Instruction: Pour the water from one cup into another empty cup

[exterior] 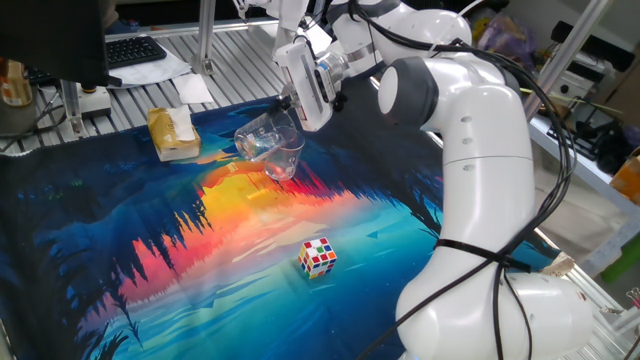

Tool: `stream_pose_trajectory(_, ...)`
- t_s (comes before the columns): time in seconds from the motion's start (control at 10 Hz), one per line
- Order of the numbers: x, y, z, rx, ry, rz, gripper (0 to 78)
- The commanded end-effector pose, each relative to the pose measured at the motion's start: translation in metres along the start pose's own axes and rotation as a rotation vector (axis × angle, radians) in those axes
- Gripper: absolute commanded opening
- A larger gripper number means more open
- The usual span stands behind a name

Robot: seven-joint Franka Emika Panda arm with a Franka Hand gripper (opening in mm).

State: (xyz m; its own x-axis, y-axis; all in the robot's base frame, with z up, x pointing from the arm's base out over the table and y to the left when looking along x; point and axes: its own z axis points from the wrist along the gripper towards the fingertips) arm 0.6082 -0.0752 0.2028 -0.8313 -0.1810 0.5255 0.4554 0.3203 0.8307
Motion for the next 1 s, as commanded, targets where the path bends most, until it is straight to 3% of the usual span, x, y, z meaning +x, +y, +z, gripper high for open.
stream_pose_trajectory(0.1,0.0011,0.0032,-0.0015,-0.013,0.004,0.002,1.2)
stream_pose_trajectory(1.0,0.0004,0.0041,-0.0029,-0.033,0.022,0.006,1.2)
